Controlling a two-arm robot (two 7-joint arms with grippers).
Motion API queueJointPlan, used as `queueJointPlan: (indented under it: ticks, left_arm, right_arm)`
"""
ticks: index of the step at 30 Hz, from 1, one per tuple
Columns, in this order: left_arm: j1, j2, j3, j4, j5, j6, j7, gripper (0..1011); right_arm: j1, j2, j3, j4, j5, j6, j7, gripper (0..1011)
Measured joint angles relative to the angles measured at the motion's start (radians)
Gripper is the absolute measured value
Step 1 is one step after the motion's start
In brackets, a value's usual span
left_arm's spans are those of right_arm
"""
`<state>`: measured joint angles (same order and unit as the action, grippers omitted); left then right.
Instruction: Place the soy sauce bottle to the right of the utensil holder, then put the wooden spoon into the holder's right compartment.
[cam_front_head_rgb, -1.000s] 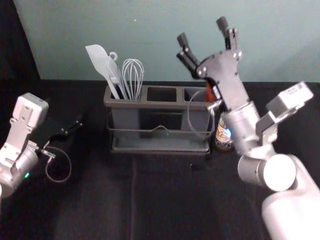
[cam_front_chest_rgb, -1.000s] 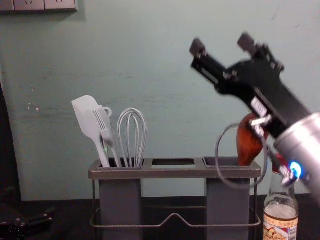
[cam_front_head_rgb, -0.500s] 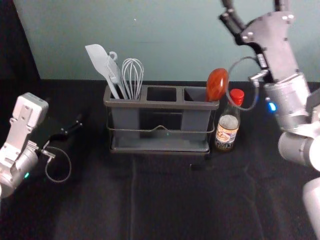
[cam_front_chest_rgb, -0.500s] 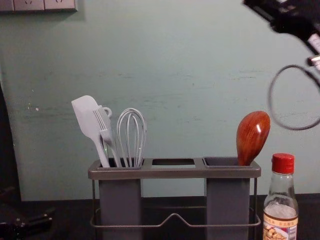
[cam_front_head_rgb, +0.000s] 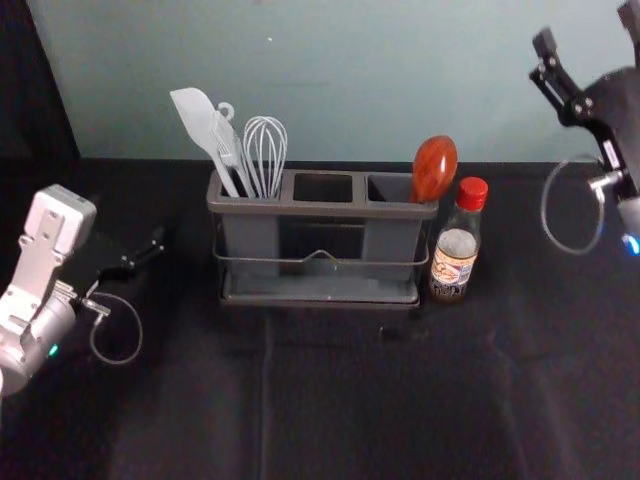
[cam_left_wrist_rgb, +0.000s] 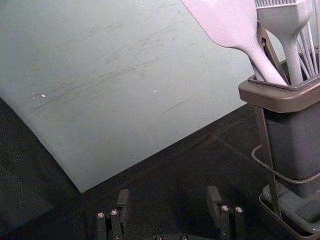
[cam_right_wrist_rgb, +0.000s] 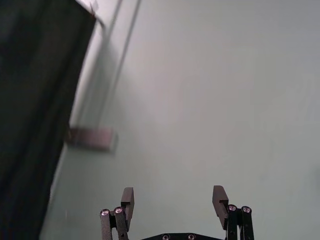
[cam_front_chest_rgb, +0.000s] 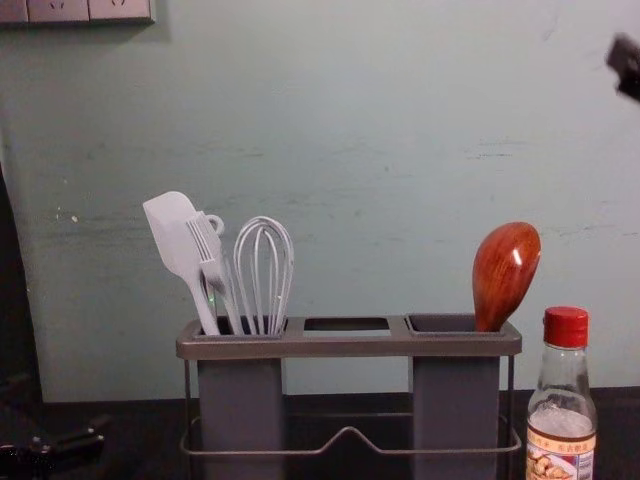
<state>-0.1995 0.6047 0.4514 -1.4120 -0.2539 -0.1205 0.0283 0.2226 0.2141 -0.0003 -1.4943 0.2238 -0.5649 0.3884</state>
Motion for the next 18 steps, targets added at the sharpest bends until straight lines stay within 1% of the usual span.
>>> queueJointPlan:
  ticks: [1, 2, 3, 4, 5, 6, 8, 9, 12, 18]
  left_arm:
    - [0.000, 0.000, 0.000, 0.000, 0.000, 0.000, 0.000, 1000]
    - [0.000, 0.000, 0.000, 0.000, 0.000, 0.000, 0.000, 1001]
    - [0.000, 0.000, 0.000, 0.000, 0.000, 0.000, 0.000, 1000]
    - [0.000, 0.000, 0.000, 0.000, 0.000, 0.000, 0.000, 1000]
    - [0.000, 0.000, 0.000, 0.000, 0.000, 0.000, 0.000, 1000]
    - [0.000, 0.000, 0.000, 0.000, 0.000, 0.000, 0.000, 1000]
    - [0.000, 0.000, 0.000, 0.000, 0.000, 0.000, 0.000, 1000]
    - [0.000, 0.000, 0.000, 0.000, 0.000, 0.000, 0.000, 1000]
    - [0.000, 0.000, 0.000, 0.000, 0.000, 0.000, 0.000, 1000]
    - [0.000, 0.000, 0.000, 0.000, 0.000, 0.000, 0.000, 1000]
  right_arm:
    - [-0.007, 0.006, 0.003, -0.001, -0.008, 0.013, -0.006, 1003]
    - [-0.021, 0.016, 0.008, -0.003, -0.027, 0.038, -0.019, 1003]
    - [-0.021, 0.016, 0.008, -0.003, -0.027, 0.038, -0.019, 1003]
    - [-0.034, 0.025, 0.011, -0.004, -0.049, 0.064, -0.033, 1003]
    - [-0.039, 0.029, 0.012, -0.004, -0.060, 0.075, -0.040, 1003]
    - [-0.050, 0.037, 0.013, -0.005, -0.087, 0.099, -0.056, 1003]
    - [-0.059, 0.043, 0.013, -0.005, -0.109, 0.118, -0.071, 1003]
    - [-0.068, 0.049, 0.012, -0.003, -0.131, 0.132, -0.086, 1003]
    - [-0.079, 0.052, 0.013, 0.007, -0.159, 0.145, -0.111, 1003]
    - [-0.096, 0.045, 0.026, 0.026, -0.173, 0.141, -0.141, 1003]
